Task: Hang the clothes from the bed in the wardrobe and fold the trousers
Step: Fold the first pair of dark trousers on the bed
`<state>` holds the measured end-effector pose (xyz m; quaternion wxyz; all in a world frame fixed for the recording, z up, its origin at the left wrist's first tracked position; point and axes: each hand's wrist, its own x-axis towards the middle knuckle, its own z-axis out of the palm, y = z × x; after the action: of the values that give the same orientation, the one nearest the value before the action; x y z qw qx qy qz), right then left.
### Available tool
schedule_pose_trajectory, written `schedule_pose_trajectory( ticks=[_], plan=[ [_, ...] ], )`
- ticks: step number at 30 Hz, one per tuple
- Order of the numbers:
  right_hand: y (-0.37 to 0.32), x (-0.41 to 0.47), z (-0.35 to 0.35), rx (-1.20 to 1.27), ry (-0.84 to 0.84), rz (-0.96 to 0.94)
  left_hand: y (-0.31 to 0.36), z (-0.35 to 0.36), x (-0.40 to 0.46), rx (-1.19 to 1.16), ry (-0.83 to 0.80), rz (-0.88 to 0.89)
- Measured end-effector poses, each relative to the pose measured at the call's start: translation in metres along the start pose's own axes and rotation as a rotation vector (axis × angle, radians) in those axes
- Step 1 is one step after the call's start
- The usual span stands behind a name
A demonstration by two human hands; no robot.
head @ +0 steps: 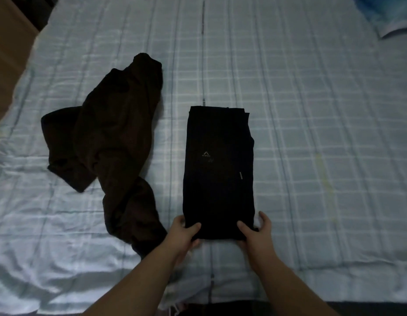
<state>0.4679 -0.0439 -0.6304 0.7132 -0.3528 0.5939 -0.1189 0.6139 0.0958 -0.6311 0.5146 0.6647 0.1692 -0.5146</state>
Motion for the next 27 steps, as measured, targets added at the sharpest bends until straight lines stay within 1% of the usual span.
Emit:
schedule_pose_trajectory(
  ticks=[3, 5, 8, 10, 12, 15, 16, 18, 22, 24, 27],
  plan=[
    [-0.019, -0.023, -0.001, -0.044, -0.071, -0.138, 0.015, 0.001, -0.025, -0.056, -0.034, 0.137],
    [-0.036, -0.031, 0.001, -0.074, -0.130, -0.192, 0.036, 0.003, -0.041, -0.024, -0.062, 0.211],
    [-0.068, -0.031, 0.011, 0.023, -0.206, -0.174, 0.075, 0.006, -0.056, -0.029, -0.086, 0.295],
    [-0.093, -0.027, 0.021, 0.090, -0.245, -0.176, 0.103, 0.012, -0.061, -0.101, -0.115, 0.331],
    [-0.117, -0.020, 0.032, 0.121, -0.267, -0.194, 0.129, 0.021, -0.061, -0.182, -0.124, 0.369],
    [-0.155, 0.002, 0.052, 0.183, -0.273, -0.214, 0.172, 0.037, -0.044, -0.210, -0.115, 0.426],
    [-0.167, 0.012, 0.059, 0.197, -0.268, -0.218, 0.186, 0.043, -0.036, -0.216, -0.125, 0.410],
    [-0.191, 0.034, 0.074, 0.240, -0.271, -0.191, 0.215, 0.053, -0.018, -0.268, -0.139, 0.299],
    [-0.236, 0.073, 0.102, 0.367, -0.246, -0.003, 0.264, 0.069, 0.023, -0.553, -0.105, 0.035],
    [-0.254, 0.091, 0.117, 0.427, -0.206, 0.070, 0.282, 0.074, 0.044, -0.637, -0.101, -0.014],
    [-0.271, 0.128, 0.132, 0.454, -0.133, 0.172, 0.301, 0.078, 0.075, -0.679, -0.074, -0.018]
  ],
)
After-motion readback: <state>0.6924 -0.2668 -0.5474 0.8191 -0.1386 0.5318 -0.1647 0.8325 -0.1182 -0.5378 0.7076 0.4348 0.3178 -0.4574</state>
